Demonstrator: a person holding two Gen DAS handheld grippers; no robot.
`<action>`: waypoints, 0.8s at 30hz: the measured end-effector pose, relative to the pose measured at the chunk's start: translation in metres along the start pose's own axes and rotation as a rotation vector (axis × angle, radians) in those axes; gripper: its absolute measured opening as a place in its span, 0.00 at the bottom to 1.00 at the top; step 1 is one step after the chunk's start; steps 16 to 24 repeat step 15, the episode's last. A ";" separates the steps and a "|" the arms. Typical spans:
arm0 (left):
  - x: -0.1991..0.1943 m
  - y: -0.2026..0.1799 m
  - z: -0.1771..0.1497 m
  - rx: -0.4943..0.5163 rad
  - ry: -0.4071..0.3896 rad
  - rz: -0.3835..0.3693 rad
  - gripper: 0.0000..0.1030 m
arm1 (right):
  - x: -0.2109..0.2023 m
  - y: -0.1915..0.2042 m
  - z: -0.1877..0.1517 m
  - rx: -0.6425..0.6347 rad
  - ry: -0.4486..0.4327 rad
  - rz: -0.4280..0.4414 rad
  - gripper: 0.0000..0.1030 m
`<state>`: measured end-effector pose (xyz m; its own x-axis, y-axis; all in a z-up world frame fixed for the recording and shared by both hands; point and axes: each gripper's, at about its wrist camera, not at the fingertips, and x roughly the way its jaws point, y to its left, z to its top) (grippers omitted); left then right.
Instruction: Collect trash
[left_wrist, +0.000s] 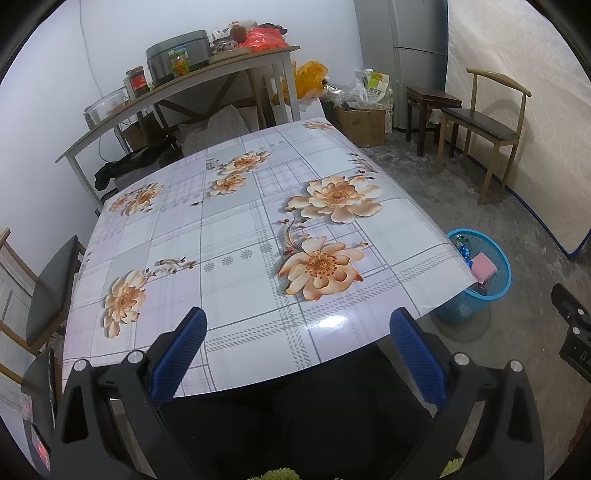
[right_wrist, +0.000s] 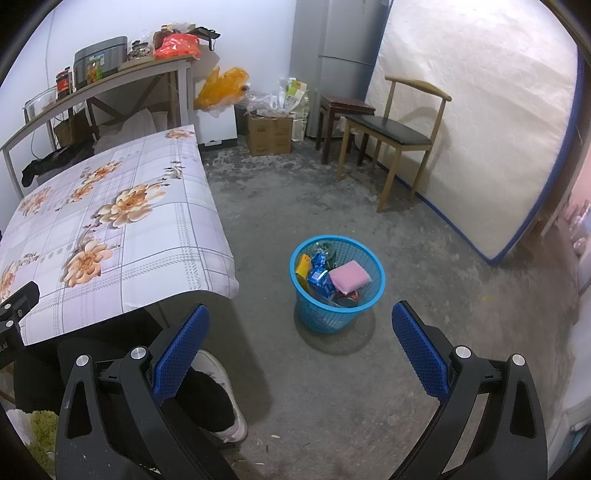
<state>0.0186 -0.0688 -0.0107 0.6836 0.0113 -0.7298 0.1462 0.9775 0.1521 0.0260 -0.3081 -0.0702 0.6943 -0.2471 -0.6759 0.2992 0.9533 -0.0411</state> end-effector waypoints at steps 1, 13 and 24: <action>0.000 0.000 -0.001 0.000 0.000 0.000 0.94 | 0.000 0.000 0.000 -0.001 -0.001 -0.001 0.92; -0.001 -0.001 0.002 0.003 0.007 -0.005 0.94 | 0.001 -0.002 0.000 0.002 0.000 0.002 0.92; -0.001 -0.001 0.001 0.001 0.007 -0.005 0.94 | 0.001 -0.002 0.001 -0.001 -0.001 0.001 0.92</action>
